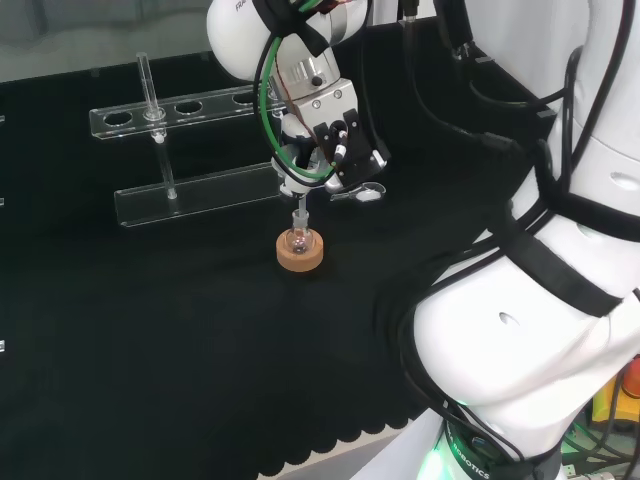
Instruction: Place the funnel on the round-bottom flask.
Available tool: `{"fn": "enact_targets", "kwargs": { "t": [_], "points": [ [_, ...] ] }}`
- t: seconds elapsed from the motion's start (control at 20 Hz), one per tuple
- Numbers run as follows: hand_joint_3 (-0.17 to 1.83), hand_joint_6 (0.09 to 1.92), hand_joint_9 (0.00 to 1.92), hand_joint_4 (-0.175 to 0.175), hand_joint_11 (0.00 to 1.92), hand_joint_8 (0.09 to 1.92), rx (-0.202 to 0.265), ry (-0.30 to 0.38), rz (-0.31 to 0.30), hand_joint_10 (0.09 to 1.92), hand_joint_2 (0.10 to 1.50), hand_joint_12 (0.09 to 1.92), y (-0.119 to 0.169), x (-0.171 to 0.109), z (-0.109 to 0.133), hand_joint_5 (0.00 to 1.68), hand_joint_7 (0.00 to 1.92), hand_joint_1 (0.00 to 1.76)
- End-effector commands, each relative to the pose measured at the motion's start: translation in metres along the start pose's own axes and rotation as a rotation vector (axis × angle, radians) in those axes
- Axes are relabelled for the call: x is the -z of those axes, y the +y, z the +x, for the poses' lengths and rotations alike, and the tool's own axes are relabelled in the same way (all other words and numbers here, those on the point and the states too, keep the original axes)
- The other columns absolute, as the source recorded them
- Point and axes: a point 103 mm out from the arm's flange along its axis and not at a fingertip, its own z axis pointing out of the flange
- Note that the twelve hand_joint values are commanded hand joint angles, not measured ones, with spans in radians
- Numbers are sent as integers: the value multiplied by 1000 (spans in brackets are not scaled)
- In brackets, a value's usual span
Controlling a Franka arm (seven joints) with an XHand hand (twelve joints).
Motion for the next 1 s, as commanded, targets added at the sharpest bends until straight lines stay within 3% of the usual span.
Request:
{"fn": "enact_targets", "kwargs": {
  "t": [0.05, 0.3, 1.0],
  "points": [
    [631, 720, 826, -63, 568, 698, 6, 6, 1, 567, 881, 1263, 4, -3, 0, 539, 370, 781],
    [630, 720, 824, -63, 568, 700, 0, -8, 11, 570, 883, 1264, 4, -12, -19, 539, 368, 779],
    [628, 721, 814, -64, 566, 705, 5, -10, 18, 577, 886, 1264, 3, -11, -5, 537, 365, 777]
  ]
}}
